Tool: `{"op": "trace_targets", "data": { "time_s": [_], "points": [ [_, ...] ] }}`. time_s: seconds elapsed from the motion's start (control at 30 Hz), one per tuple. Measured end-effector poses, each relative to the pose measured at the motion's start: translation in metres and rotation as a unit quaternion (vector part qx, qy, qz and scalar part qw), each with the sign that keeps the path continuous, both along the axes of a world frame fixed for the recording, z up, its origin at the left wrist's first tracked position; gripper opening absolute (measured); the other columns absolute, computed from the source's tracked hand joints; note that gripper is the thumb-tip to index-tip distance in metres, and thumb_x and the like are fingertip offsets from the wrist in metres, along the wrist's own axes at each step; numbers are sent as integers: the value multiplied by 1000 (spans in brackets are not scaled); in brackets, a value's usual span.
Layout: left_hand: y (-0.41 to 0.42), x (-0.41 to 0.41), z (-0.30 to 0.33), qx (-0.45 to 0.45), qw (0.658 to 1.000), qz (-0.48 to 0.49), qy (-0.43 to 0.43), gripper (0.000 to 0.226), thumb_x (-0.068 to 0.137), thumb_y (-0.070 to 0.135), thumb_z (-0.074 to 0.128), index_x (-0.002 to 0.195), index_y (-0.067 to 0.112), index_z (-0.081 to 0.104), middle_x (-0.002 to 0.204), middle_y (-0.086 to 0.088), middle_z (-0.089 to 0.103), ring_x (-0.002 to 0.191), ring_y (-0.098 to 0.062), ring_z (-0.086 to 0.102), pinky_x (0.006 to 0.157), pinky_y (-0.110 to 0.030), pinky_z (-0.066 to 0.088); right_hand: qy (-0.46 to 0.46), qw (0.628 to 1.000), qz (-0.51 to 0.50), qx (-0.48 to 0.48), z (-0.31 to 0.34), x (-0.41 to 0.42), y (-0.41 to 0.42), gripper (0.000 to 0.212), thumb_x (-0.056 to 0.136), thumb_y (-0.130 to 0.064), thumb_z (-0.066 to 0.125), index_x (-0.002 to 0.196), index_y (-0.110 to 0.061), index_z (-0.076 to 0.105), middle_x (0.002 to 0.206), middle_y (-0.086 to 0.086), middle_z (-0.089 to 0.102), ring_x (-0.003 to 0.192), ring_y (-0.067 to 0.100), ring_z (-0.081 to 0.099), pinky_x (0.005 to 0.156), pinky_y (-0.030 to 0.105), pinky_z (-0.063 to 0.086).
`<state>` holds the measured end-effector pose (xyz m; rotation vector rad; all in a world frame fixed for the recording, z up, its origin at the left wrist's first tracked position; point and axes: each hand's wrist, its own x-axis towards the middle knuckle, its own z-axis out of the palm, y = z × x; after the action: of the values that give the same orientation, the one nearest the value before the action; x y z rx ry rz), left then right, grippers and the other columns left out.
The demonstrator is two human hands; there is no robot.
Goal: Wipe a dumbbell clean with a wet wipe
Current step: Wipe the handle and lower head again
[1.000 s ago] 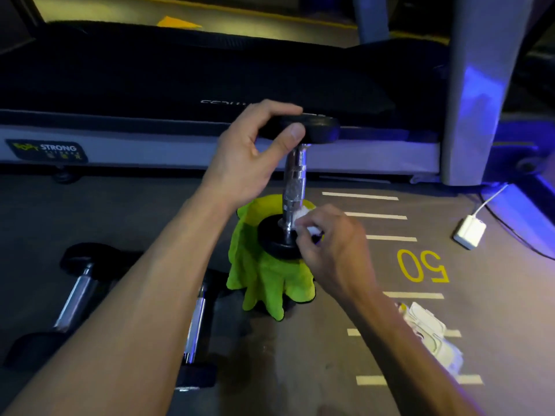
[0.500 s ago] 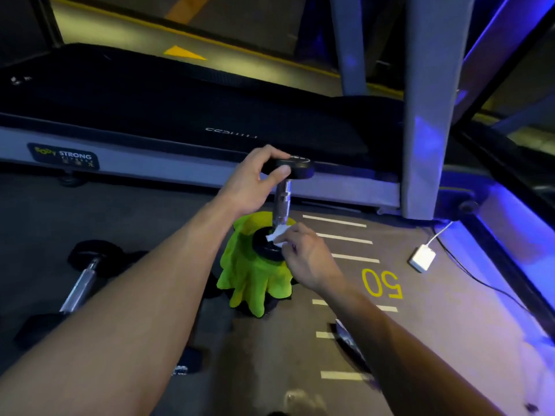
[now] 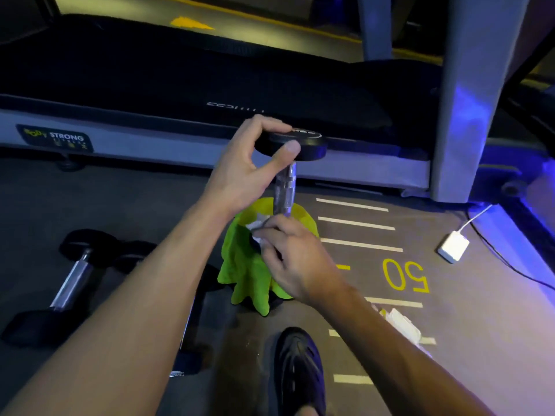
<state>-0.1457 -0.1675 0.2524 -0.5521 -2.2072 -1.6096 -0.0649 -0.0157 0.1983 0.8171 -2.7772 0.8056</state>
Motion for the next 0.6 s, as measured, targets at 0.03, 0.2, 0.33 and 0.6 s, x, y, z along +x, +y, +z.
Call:
{"op": "trace_targets", "data": {
  "time_s": [0.03, 0.2, 0.33, 0.6],
  "points": [
    [2, -4, -3, 14, 1000, 2, 9, 26, 96, 55, 63, 116, 40, 60, 126, 8, 63, 117, -1, 59, 102, -25, 44, 19, 999, -16, -33, -5, 0, 7, 34, 96, -22, 46, 111, -12, 76, 117, 1, 68, 116, 23, 64, 100, 39, 51],
    [8, -20, -7, 40, 999, -2, 24, 22, 98, 48, 66, 115, 35, 63, 107, 9, 62, 99, -5, 60, 92, -30, 46, 16, 984, -100, -147, -14, -13, 39, 21, 92, -16, 55, 97, -16, 75, 102, -6, 68, 95, 8, 64, 83, 22, 50],
    [11, -19, -11, 43, 998, -25, 47, 21, 99, 42, 67, 115, 31, 62, 106, 3, 61, 97, -7, 59, 90, -31, 47, -79, 971, -144, -176, -18, -41, 46, 12, 91, -13, 67, 92, -21, 76, 98, -9, 71, 91, 6, 66, 79, 30, 54],
    [11, -23, -9, 41, 998, -14, 42, 19, 101, 37, 67, 115, 25, 62, 97, 13, 58, 89, 0, 55, 85, -24, 42, -65, 992, -64, -86, 6, -23, 57, 32, 94, -3, 62, 112, -25, 78, 114, -19, 73, 107, -12, 62, 88, -1, 38]
  ]
}}
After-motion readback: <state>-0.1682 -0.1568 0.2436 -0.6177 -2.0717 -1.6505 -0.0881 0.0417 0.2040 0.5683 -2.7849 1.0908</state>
